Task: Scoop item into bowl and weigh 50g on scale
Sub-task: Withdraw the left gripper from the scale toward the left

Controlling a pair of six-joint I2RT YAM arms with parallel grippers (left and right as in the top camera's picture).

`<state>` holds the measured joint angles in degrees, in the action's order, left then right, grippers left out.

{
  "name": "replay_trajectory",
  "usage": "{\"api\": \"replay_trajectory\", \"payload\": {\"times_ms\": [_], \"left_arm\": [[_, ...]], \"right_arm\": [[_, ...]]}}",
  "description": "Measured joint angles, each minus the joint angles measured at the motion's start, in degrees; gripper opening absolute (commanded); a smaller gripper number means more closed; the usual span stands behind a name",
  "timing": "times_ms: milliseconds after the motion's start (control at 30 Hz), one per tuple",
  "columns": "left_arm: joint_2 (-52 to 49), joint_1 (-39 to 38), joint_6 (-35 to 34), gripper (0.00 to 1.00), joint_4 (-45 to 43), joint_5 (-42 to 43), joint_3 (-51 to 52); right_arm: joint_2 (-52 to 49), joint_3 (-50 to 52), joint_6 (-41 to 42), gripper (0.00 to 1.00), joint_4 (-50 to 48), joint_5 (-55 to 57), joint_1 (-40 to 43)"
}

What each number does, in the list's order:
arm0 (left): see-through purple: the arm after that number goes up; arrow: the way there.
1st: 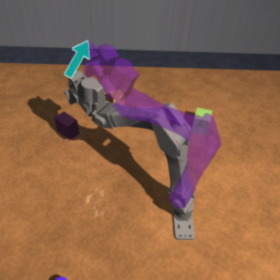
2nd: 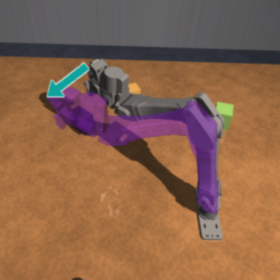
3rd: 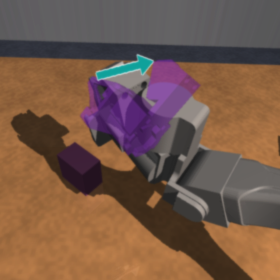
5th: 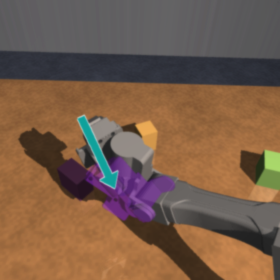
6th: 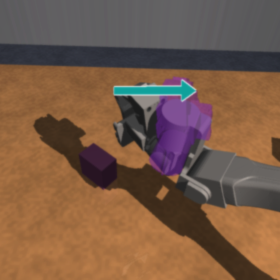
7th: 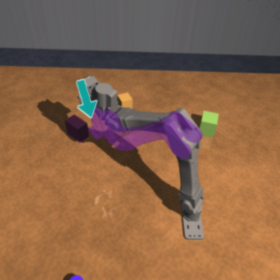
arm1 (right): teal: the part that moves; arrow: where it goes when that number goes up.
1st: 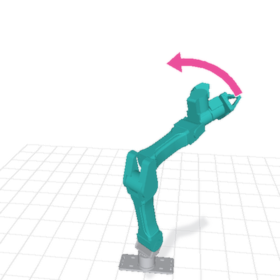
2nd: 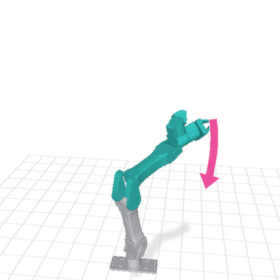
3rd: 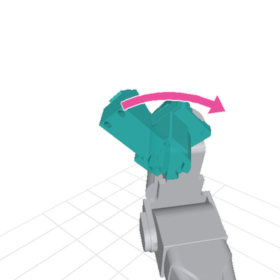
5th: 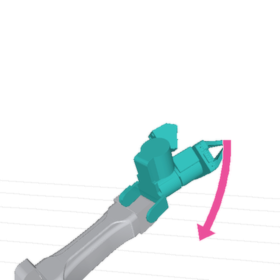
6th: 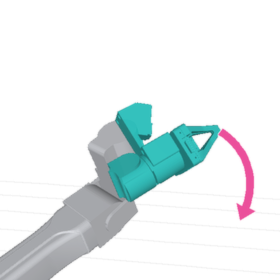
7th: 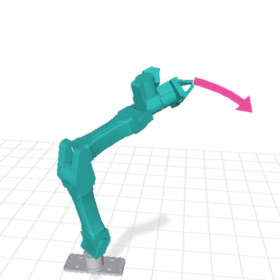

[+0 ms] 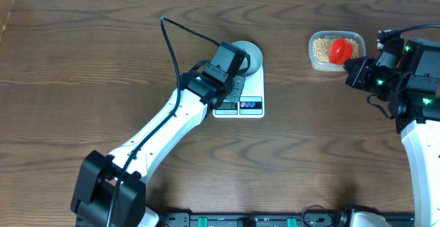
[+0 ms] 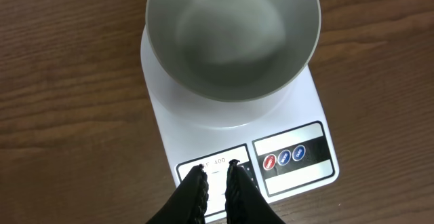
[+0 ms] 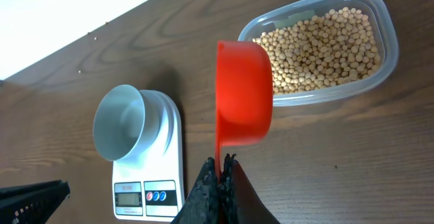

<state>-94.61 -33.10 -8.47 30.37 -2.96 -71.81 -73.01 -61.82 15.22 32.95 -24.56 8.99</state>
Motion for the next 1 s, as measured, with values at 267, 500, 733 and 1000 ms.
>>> {"api": "replay_trajectory", "payload": {"times_ms": [267, 500, 733, 1000], "left_arm": [[0.0, 0.0, 0.0, 0.08, 0.0, 0.0, 0.0], [0.0, 0.0, 0.4, 0.07, 4.7, 0.0, 0.2], [0.0, 0.0, -1.2, 0.07, 7.0, 0.0, 1.3], [2.6, 0.0, -2.2, 0.07, 11.0, 0.0, 1.3]], "right_arm": [[0.0, 0.0, 0.0, 0.01, 0.0, 0.0, 0.0], [0.0, 0.0, -0.4, 0.01, 0.0, 0.0, 0.0], [0.0, 0.0, -0.7, 0.01, 0.0, 0.2, 0.0], [0.0, 0.0, -0.7, 0.01, 0.0, 0.2, 0.0]]}}
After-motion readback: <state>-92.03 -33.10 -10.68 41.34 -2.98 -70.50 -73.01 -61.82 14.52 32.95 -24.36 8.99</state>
